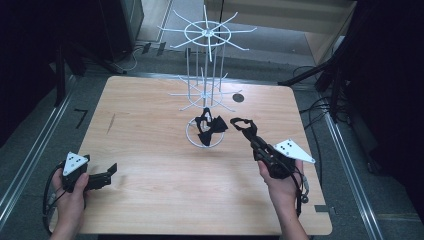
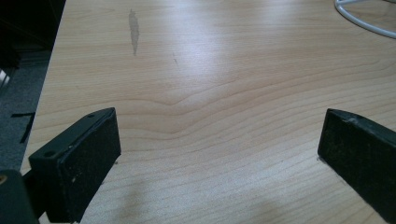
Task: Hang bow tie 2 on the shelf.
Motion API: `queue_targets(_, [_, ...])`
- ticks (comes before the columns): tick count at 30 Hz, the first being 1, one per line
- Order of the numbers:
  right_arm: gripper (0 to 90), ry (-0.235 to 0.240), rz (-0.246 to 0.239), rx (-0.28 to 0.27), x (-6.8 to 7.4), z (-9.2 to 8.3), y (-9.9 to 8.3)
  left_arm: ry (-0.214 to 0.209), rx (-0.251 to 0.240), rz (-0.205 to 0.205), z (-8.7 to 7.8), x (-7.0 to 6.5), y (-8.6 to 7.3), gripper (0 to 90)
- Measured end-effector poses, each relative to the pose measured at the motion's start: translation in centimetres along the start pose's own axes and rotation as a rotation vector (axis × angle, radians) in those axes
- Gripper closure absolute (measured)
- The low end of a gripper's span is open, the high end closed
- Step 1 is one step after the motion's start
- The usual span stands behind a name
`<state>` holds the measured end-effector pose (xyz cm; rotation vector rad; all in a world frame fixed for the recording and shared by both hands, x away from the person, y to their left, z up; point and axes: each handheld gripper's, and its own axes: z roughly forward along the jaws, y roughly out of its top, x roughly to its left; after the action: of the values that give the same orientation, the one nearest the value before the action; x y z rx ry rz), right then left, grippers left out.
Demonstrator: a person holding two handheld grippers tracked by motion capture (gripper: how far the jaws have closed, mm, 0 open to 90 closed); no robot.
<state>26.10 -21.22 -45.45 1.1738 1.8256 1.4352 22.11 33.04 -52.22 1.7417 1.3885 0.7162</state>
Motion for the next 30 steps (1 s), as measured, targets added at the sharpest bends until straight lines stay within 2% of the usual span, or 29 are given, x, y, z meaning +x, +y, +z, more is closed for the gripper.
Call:
queue_targets(10, [78.3,0.0,-0.025,-0.04,0.6,-0.8,1.4,0.002,0.001,0.003,0.0,0.0,0.0,0.0])
queue_targets(18, [78.4,-0.028,-0.005,-0.056,0.4,-1.2,1.9,0.002,0.003,0.005,0.0,0.0,0.0,0.0])
queue_targets(30, [78.3,-0.052,-0.002,-0.138,0.8,-2.4,2.8,0.0,0.005,0.007,0.0,-0.1,0.0,0.0])
